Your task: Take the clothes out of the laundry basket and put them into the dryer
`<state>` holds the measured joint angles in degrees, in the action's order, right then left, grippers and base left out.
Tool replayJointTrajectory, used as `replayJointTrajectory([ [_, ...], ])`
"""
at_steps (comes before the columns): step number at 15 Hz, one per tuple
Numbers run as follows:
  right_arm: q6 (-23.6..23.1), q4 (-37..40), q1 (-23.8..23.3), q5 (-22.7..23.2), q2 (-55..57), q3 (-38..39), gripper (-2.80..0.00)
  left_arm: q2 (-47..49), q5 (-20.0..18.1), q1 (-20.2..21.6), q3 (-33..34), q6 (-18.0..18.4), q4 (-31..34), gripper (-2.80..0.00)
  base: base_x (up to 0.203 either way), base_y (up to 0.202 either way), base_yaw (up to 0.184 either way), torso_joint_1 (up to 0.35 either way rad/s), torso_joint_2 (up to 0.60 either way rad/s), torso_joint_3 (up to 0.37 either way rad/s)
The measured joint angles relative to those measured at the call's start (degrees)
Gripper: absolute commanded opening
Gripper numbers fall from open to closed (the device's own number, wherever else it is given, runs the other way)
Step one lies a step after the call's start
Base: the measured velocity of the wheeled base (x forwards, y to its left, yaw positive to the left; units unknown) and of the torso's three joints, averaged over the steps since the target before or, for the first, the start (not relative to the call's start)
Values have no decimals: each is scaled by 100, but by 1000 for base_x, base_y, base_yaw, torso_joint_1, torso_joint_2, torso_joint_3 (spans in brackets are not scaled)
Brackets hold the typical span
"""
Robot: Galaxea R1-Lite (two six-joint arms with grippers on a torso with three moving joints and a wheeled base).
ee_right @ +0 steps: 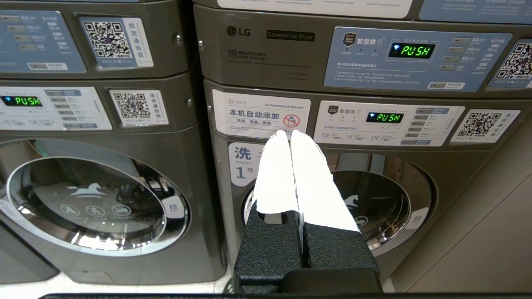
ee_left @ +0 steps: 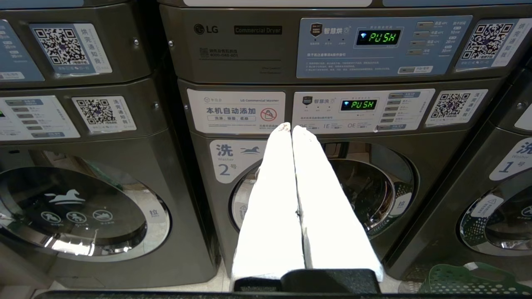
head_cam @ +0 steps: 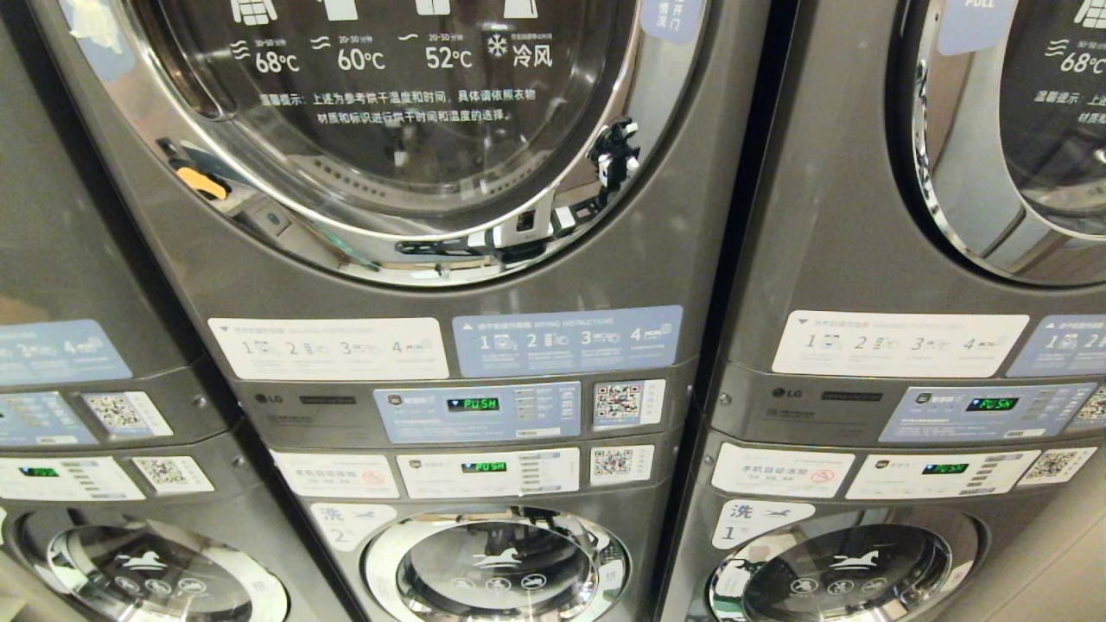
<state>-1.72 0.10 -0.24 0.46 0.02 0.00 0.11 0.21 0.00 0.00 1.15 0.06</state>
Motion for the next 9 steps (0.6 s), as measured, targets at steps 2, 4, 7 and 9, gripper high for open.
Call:
replayJointTrajectory([
  [2,-76,20,0,23,0,0,-280,0,1,0,0,-1,-1,-280,0,0,0,0,0,0],
  [4,-272,113,0,139,0,-24,-280,0,-1,0,0,0,-1,-280,0,0,0,0,0,0],
  [7,-440,139,2,195,0,-38,-280,0,-1,0,0,-2,-1,-280,0,0,0,0,0,0],
  [9,-280,139,-2,182,0,-38,-280,-1,1,0,0,0,-1,-280,0,0,0,0,0,0],
])
